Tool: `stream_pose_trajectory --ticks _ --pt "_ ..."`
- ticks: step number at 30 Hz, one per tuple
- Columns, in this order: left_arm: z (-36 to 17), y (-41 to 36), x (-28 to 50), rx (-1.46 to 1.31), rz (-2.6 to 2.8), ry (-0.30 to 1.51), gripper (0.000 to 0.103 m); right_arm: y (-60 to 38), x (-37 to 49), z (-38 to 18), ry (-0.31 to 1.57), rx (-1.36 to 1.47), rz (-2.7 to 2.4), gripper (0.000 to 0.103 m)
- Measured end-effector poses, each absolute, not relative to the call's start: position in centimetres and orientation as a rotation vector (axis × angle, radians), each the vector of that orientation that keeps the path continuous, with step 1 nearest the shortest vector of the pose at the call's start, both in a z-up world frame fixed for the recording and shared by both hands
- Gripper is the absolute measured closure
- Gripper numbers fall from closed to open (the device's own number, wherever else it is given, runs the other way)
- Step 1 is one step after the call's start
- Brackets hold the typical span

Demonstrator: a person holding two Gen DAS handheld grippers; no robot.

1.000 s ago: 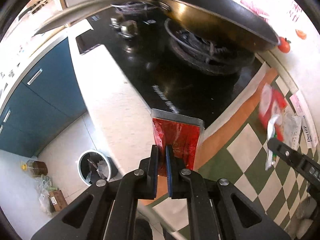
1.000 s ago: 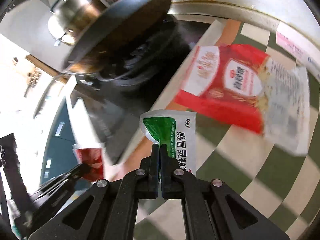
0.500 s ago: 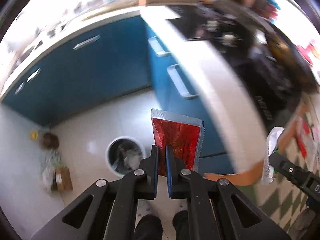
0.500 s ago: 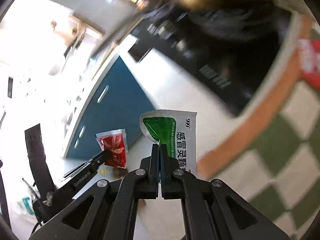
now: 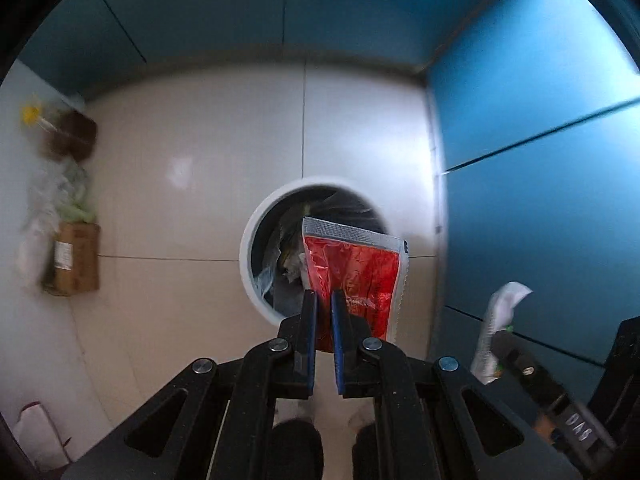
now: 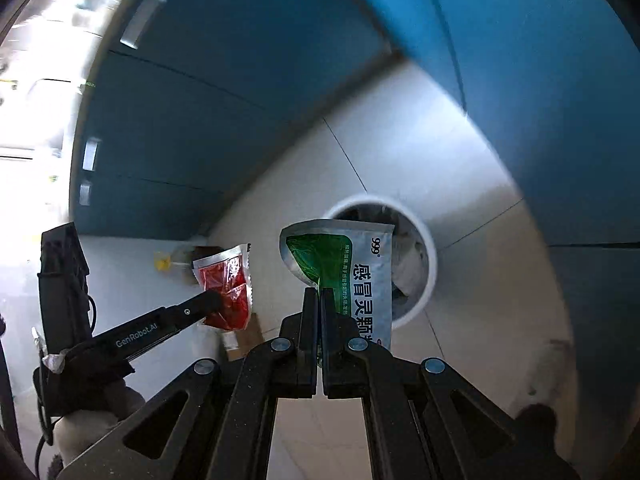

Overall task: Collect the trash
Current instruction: 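Carry the packet and sachet to the bin and open both tools to drop them, then swing both tools back from the bin toward the checkered counter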

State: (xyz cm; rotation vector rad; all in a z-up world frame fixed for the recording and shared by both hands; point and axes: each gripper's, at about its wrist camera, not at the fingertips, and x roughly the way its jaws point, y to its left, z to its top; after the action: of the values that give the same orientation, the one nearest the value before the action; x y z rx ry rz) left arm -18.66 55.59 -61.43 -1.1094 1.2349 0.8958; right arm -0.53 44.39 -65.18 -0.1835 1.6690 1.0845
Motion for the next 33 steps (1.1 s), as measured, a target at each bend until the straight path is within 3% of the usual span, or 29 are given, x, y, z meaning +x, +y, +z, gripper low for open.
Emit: stream_pose_trajectory --ticks 3,8,13,16,17,19,21,24,26,33 --pt "-69.9 57.0 -19.5 -1.192 0.865 1.254 0.099 46.0 -1.9 -74.5 1.717 -0.221 1.073 0.102" --pt "-78.1 58.2 -19.8 -1.25 0.828 1.285 0.099 47.7 -4.0 -84.2 1.727 -0.346 1.084 0.102" --pt "-80.5 58.7 -20.1 -1.246 0.815 1.29 0.097 48.3 -5.2 -87.9 1.726 -0.425 1.091 0.101" --pt "-80.0 58.6 -20.5 -1.228 0.857 1.32 0.095 48.6 -5.3 -88.3 1.739 -0.483 1.076 0.091" --pt "-79.8 58.5 -20.7 -1.221 0.866 1.327 0.092 48.5 -5.3 -88.2 1.729 -0.505 1.071 0.077" --pt "-78.9 58.6 -20.8 -1.185 0.878 1.327 0.073 49.0 -5.0 -87.3 1.718 -0.526 1.068 0.056" --pt "-77.8 58.4 -20.9 -1.133 0.916 1.327 0.015 48.9 -4.9 -86.1 1.696 -0.549 1.062 0.046" --pt "-75.4 57.9 -21.2 -1.062 0.963 1.319 0.011 48.3 -4.5 -83.7 1.639 -0.605 1.03 0.026" --pt "-73.9 57.4 -21.4 -1.012 0.993 1.328 0.007 48.1 -4.4 -82.4 1.586 -0.663 1.005 0.006" --pt "-68.4 55.3 -21.7 -0.879 1.099 1.285 0.004 47.7 -4.6 -76.8 1.411 -0.805 0.975 0.0"
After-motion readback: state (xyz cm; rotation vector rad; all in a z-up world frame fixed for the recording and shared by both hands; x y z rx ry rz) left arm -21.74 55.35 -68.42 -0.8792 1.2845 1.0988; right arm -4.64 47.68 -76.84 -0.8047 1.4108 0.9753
